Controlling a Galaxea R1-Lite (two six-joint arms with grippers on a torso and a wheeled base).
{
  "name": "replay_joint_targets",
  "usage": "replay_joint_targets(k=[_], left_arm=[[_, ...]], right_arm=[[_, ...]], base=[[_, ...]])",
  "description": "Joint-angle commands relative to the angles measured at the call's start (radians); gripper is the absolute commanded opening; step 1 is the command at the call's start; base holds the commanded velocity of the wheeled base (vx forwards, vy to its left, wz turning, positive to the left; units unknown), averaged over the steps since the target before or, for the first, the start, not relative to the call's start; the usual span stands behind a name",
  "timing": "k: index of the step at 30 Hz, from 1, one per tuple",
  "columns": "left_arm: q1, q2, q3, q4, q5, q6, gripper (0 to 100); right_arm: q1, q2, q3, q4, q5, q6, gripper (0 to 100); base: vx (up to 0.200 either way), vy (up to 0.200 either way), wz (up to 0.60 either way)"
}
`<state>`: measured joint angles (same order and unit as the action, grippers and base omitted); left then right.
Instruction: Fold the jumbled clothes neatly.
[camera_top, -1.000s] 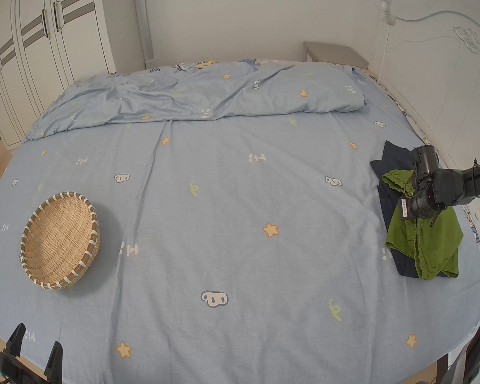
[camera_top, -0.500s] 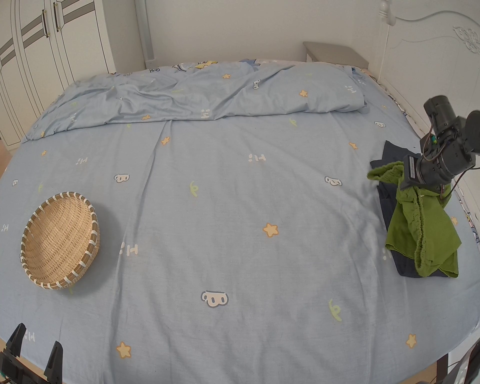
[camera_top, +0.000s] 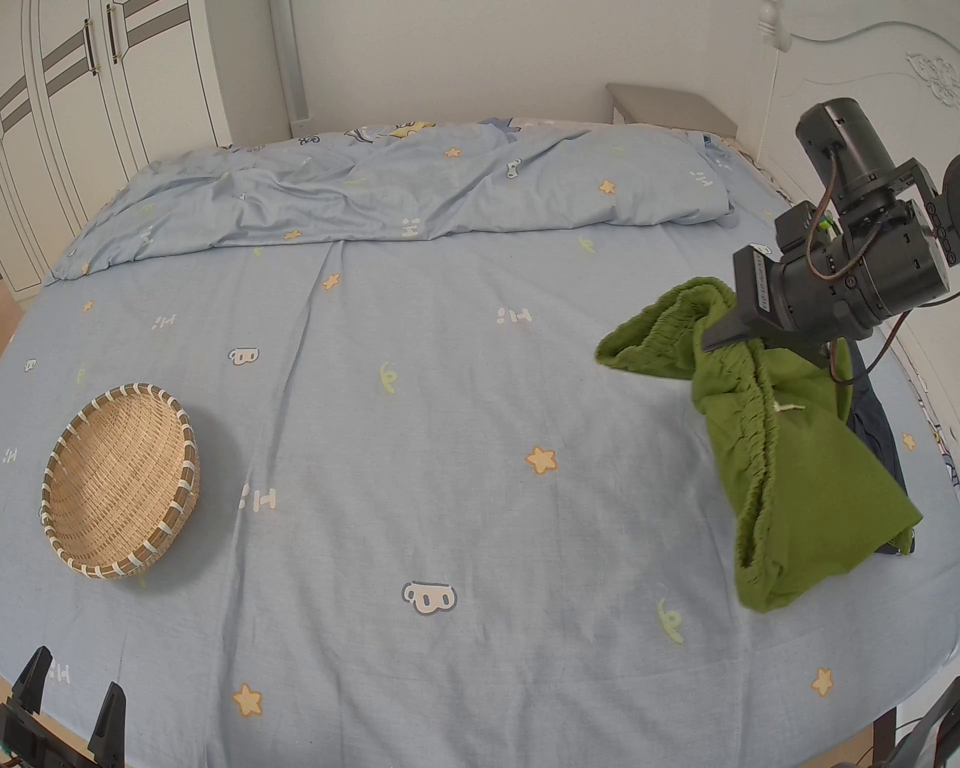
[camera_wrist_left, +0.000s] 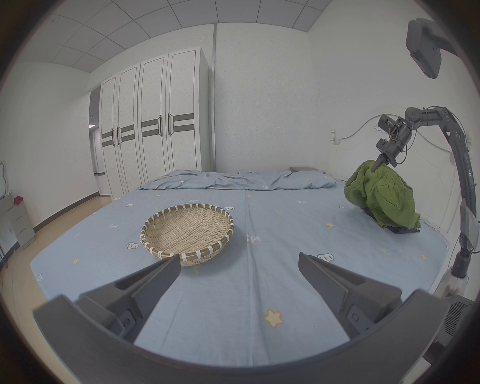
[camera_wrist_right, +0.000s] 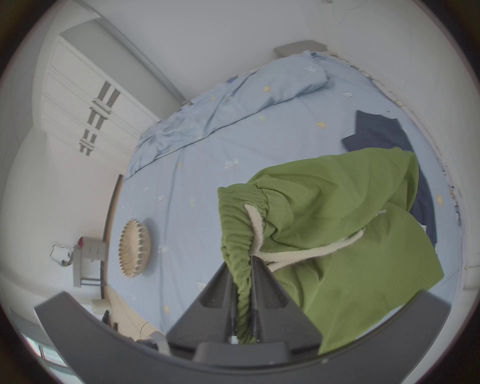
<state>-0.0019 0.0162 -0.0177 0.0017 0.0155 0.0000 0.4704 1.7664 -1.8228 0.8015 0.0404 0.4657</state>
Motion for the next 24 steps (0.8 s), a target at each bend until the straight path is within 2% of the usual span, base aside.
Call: replay_joint_targets(k=[1, 2, 3, 4, 7, 15, 23, 24], left_arm=[[0.0, -0.012, 0.016, 0.0, 0.0, 0.0, 100], [-0.001, -0.012, 0.016, 0.0, 0.0, 0.0, 100], [-0.001, -0.012, 0.016, 0.0, 0.0, 0.0, 100], [0.0, -0.012, 0.016, 0.0, 0.001, 0.0, 100], [0.0, -0.012, 0.016, 0.0, 0.001, 0.0, 100], [0.0, -0.012, 0.016, 0.0, 0.0, 0.0, 100], [0.0, -0.012, 0.016, 0.0, 0.0, 0.002, 100], [-0.001, -0.012, 0.016, 0.0, 0.0, 0.0, 100]], right_arm=[[0.139, 0.004, -0.013, -0.018, 0.001, 0.051, 0], [0.191, 0.012, -0.012, -0.065, 0.001, 0.083, 0], [0.191, 0.012, -0.012, -0.065, 0.001, 0.083, 0], [0.257, 0.047, -0.015, -0.136, -0.002, 0.119, 0], [0.323, 0.108, -0.026, -0.249, -0.014, 0.165, 0], [0.361, 0.286, -0.104, -0.4, -0.103, 0.206, 0], [0.381, 0.374, -0.161, -0.413, -0.114, 0.235, 0], [0.384, 0.378, -0.168, -0.413, -0.116, 0.235, 100]], base=[[0.0, 0.0, 0.0], [0.0, 0.0, 0.0], [0.0, 0.0, 0.0], [0.0, 0.0, 0.0], [0.0, 0.0, 0.0], [0.0, 0.0, 0.0], [0.0, 0.0, 0.0], [0.0, 0.0, 0.0]])
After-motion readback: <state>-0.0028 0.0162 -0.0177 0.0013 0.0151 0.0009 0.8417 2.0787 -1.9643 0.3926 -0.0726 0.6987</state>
